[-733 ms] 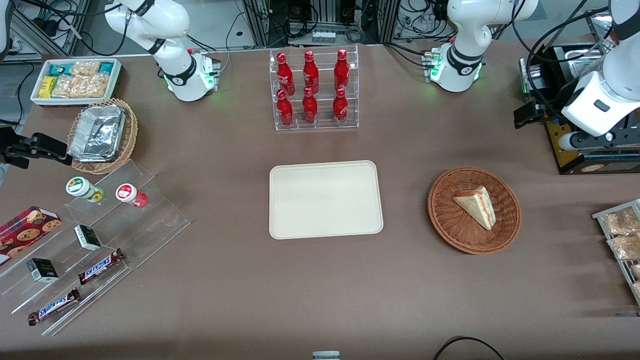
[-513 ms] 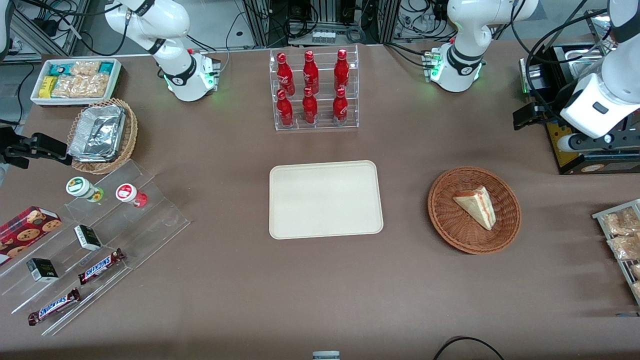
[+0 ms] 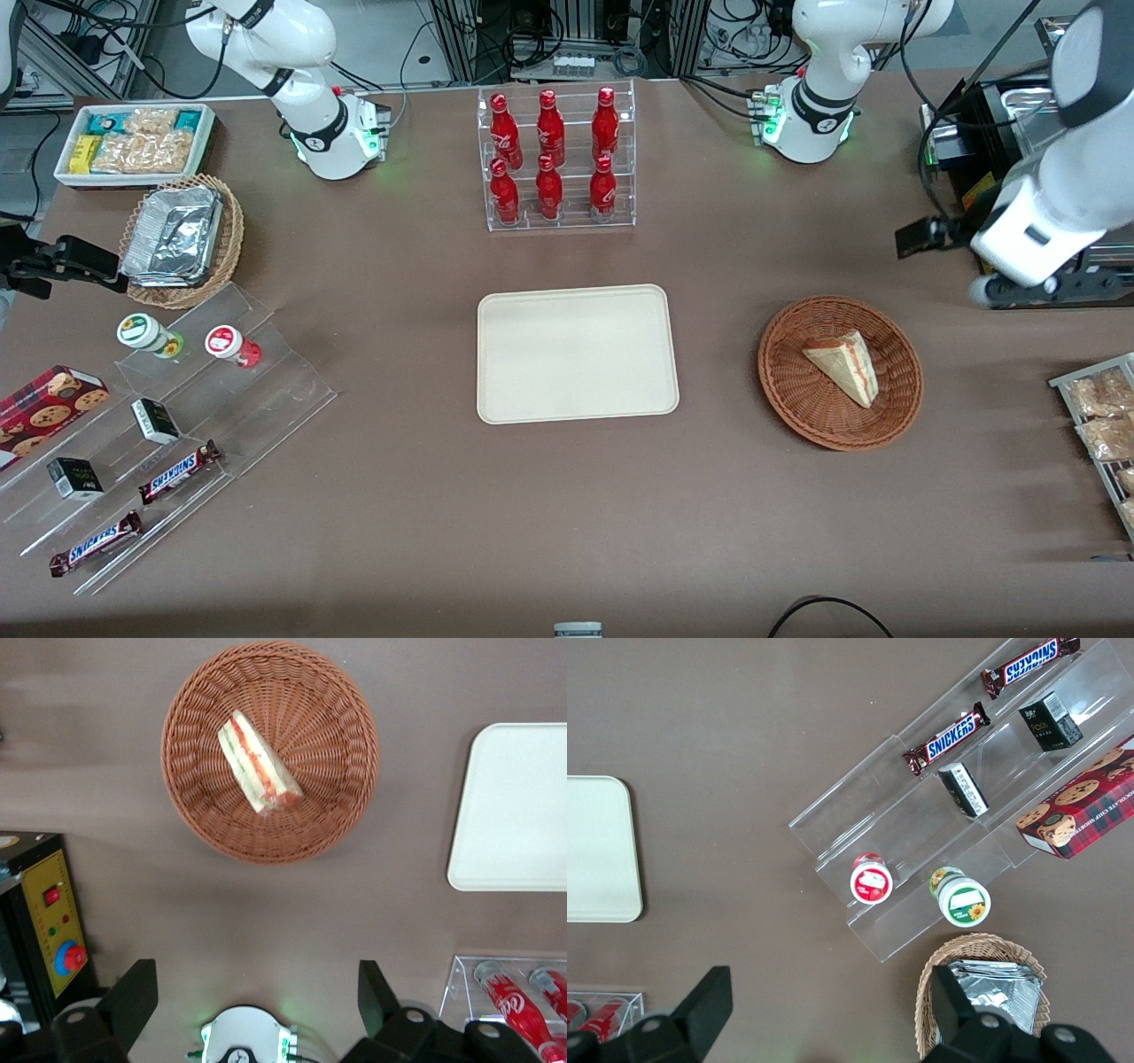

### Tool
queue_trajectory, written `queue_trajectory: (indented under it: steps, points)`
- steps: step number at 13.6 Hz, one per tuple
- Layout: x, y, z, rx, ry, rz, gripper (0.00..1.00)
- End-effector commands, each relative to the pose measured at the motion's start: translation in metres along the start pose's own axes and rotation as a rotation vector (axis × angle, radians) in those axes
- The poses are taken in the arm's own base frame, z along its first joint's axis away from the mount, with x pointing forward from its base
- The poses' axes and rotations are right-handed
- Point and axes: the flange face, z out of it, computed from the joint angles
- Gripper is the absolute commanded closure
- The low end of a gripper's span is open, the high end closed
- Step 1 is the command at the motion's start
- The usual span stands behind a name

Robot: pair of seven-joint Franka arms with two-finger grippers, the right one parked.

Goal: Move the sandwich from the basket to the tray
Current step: 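Move the left gripper down over the wrapped sandwich in the wicker basket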

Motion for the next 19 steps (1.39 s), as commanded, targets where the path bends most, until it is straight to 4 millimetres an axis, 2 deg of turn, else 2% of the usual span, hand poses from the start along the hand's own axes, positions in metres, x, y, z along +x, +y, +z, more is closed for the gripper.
queue_trajectory:
  steps: [1, 4, 10, 14, 17, 19]
  points:
    - [0.023, -0.003, 0.034, 0.009, 0.014, 0.006, 0.0]
    - [0.046, -0.003, 0.076, 0.003, 0.019, 0.002, 0.0]
    - [0.088, -0.003, 0.136, -0.01, 0.029, -0.01, 0.0]
    - [0.091, -0.008, 0.176, -0.017, 0.054, -0.049, 0.0]
    - [0.088, -0.008, 0.189, -0.019, 0.04, -0.157, 0.0]
    - [0.084, -0.008, 0.196, -0.021, 0.027, -0.291, 0.0]
